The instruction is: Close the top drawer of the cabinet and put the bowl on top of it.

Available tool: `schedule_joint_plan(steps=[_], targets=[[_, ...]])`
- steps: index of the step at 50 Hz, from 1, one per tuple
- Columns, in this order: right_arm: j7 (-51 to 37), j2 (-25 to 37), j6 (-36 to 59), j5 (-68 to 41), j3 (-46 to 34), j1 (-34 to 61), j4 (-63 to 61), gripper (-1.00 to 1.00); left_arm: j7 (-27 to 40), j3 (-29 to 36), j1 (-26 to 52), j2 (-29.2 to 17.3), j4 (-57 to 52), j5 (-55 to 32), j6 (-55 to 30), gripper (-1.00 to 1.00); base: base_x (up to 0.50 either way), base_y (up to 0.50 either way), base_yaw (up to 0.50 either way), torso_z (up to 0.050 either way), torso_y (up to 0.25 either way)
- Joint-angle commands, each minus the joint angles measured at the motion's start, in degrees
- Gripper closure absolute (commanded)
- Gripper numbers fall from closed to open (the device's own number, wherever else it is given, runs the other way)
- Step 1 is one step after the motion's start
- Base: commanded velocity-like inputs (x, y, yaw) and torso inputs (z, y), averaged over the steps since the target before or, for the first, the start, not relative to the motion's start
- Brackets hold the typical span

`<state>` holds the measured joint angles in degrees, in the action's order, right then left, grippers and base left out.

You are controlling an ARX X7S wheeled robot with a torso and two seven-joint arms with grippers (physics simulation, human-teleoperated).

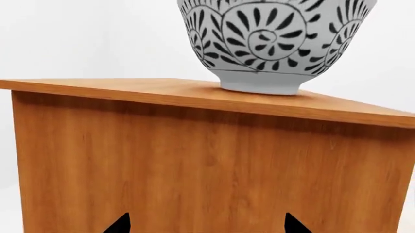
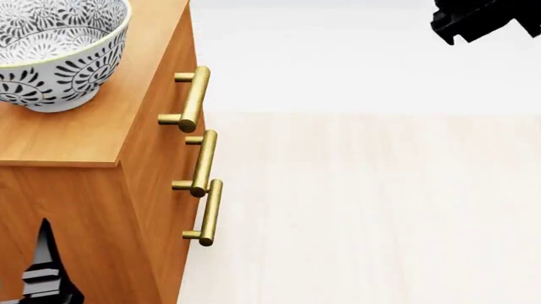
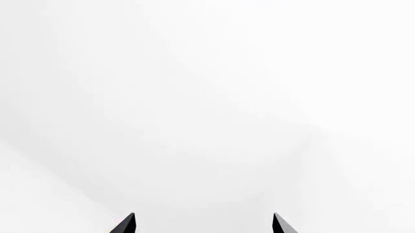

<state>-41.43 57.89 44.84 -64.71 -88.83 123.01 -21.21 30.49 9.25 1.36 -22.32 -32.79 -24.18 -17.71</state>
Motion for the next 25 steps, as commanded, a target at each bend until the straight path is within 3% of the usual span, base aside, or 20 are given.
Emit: schedule_joint_plan(steps=[1,25], targets=[[-3.25,9.8,-2.25,1.07,-2.57,-6.56,-6.64,-1.0,0.17,1.0,0.41,0.11,0.33,0.68,-0.11,-1.0,0.0,0.0,0.0,0.0,0.0],[-6.47,23.64,-11.84,6.88,-11.86,-21.46,-7.61,-1.0,0.81,1.41,0.48,-0.23,-0.08,0.87,-0.39,-1.0,0.0,0.0,0.0,0.0,0.0]])
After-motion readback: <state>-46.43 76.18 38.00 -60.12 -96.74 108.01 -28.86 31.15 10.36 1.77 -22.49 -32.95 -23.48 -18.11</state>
